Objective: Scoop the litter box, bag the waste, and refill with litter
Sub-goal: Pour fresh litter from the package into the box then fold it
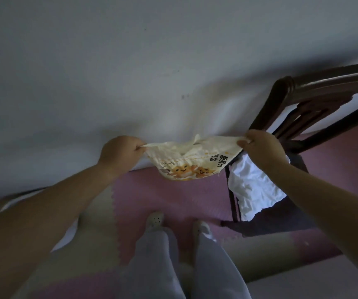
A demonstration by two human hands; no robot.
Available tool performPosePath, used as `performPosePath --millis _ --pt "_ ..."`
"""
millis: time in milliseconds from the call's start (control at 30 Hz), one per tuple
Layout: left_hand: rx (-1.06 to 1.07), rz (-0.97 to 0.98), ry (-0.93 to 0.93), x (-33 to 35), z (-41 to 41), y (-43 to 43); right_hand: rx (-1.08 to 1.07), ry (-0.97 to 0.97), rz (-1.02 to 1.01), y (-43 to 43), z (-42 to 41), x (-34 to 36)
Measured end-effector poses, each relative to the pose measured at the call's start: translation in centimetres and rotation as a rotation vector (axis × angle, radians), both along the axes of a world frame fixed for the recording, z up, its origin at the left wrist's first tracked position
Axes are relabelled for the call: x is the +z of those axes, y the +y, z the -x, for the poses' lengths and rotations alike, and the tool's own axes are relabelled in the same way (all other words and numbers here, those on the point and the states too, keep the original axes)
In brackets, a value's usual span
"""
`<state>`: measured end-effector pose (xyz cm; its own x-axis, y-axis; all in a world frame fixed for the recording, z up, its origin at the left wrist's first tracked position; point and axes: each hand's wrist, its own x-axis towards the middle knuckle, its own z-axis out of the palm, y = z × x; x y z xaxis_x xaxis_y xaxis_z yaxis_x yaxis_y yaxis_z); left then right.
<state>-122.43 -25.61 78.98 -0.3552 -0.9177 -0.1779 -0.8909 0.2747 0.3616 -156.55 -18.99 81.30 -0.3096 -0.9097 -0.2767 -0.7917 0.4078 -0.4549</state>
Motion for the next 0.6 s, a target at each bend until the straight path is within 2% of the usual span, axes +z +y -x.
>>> performPosePath --millis 100,233,600 --pt "0.039 -0.068 -0.143 -6.3 1.4 0.5 0.109 0.049 -0.08 -1.0 0.8 -6.9" --pt "0.072 -0.128 -0.271 -13.6 3.1 0.7 0.124 0.1 -0.148 -2.8 1.4 -14.6" --pt "0.021 -0.153 -0.425 -32.2 5.0 0.7 0.166 0.278 -0.225 -4.1 1.9 -34.7"
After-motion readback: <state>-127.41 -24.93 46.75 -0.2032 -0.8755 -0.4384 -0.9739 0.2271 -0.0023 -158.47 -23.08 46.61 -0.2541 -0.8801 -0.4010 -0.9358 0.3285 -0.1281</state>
